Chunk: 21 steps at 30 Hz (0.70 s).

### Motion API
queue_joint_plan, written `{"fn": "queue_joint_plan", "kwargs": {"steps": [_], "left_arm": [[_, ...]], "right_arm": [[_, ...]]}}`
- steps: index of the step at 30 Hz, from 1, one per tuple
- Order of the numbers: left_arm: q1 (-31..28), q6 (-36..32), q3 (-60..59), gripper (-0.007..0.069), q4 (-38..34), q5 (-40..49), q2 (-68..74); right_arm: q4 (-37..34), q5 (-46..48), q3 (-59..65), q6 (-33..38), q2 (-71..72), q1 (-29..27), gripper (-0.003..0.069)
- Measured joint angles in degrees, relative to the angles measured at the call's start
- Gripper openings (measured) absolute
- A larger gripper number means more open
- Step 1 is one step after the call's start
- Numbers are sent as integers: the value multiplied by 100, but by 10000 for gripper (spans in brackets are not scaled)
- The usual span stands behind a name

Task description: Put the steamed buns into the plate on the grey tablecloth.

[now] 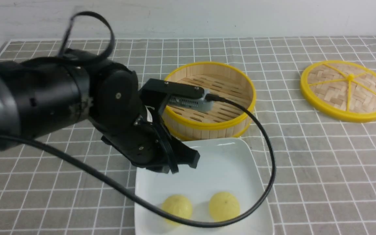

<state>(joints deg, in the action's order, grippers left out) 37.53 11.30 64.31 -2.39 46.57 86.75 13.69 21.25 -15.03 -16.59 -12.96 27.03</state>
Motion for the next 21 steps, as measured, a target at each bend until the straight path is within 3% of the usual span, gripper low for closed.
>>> {"fn": "queue_joint_plan", "kwargs": {"steps": [4, 10, 16, 21], "left_arm": [[0, 0, 0, 4, 65, 189, -568], [0, 0, 0, 8, 429, 623, -1464], [0, 0, -5, 9, 520, 838, -2444], [0, 0, -5, 9, 589, 1045, -2977]], "right_arm": [[-267, -61, 694, 0, 709, -1147, 39], [-794, -20, 1598, 0, 1348, -2336, 46], [-1028, 8, 1598, 0, 1358, -2770, 46], [-1046, 8, 1598, 0, 1358, -2809, 52]]}}
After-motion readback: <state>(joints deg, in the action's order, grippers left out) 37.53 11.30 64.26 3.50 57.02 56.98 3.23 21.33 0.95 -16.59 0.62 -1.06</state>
